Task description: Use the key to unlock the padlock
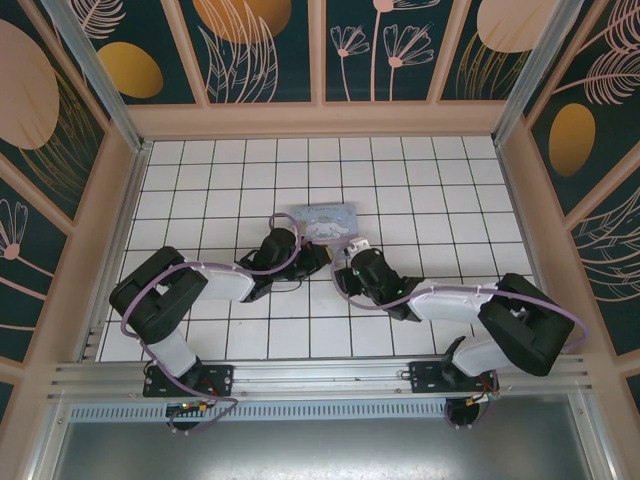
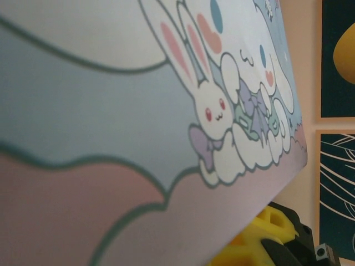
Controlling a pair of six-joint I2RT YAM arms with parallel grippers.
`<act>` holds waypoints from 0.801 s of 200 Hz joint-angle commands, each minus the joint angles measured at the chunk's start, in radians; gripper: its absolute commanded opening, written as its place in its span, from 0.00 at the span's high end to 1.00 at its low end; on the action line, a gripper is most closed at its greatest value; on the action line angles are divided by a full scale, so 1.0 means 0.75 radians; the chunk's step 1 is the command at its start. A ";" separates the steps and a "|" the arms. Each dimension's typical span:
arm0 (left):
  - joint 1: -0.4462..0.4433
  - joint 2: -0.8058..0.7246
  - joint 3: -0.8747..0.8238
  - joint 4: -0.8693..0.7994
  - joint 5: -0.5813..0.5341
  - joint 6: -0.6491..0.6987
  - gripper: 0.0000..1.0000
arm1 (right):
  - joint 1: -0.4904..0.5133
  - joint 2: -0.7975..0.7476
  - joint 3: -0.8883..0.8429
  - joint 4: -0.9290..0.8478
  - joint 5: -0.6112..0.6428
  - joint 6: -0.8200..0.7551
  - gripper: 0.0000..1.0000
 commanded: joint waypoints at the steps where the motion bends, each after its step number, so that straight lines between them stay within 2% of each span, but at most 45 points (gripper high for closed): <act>1: -0.001 0.009 0.049 0.034 0.035 0.019 1.00 | 0.028 0.044 -0.005 0.128 0.140 -0.063 0.47; 55: -0.002 0.010 0.042 0.041 0.039 0.016 1.00 | 0.045 0.174 0.057 0.169 0.166 -0.086 0.48; 121: -0.001 0.010 0.033 0.051 0.043 0.014 1.00 | 0.045 0.190 0.105 0.161 0.220 -0.114 0.51; 160: -0.002 0.009 0.031 0.055 0.045 0.012 1.00 | 0.043 0.195 0.133 0.149 0.215 -0.123 0.60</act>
